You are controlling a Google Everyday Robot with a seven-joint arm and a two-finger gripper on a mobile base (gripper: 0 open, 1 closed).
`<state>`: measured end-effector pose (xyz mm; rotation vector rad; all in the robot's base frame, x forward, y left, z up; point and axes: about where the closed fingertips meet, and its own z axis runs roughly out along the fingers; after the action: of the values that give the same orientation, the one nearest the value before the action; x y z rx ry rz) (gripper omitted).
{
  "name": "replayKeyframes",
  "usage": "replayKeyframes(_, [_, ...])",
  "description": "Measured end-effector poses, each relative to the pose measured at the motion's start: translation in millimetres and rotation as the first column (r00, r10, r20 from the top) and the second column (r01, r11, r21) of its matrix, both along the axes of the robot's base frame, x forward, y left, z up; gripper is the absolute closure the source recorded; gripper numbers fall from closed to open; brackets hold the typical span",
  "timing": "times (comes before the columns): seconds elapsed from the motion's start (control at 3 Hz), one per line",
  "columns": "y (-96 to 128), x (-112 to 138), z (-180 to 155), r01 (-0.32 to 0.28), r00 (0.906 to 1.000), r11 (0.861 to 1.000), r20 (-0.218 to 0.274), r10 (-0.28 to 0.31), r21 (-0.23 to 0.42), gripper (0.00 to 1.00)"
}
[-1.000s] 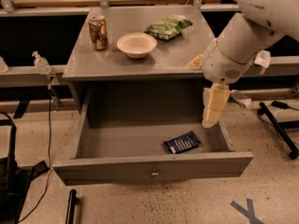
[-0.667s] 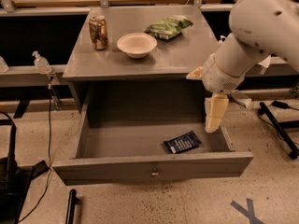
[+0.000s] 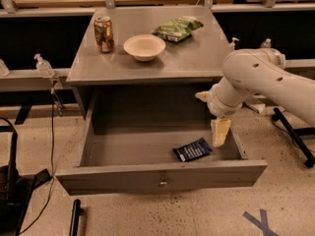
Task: Pick rxbar blueberry from top drawer and place on counter
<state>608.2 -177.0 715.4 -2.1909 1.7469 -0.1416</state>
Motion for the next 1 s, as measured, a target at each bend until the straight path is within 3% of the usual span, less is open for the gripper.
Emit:
replayKeyframes(0.33, [-1.2,4.0,-1.6,-0.001,0.9998,1.0,0.018,0.001,-0.008,0.0])
replayKeyframes(0.67, [2.6,-0.9,-28.3,-0.01,0.9964,1.0,-0.083,0.012,0.022,0.0])
replayKeyframes(1.0, [13.3,-15.8,-77.3,-0.037,0.9662,0.998,-0.253,0.049,0.052,0.0])
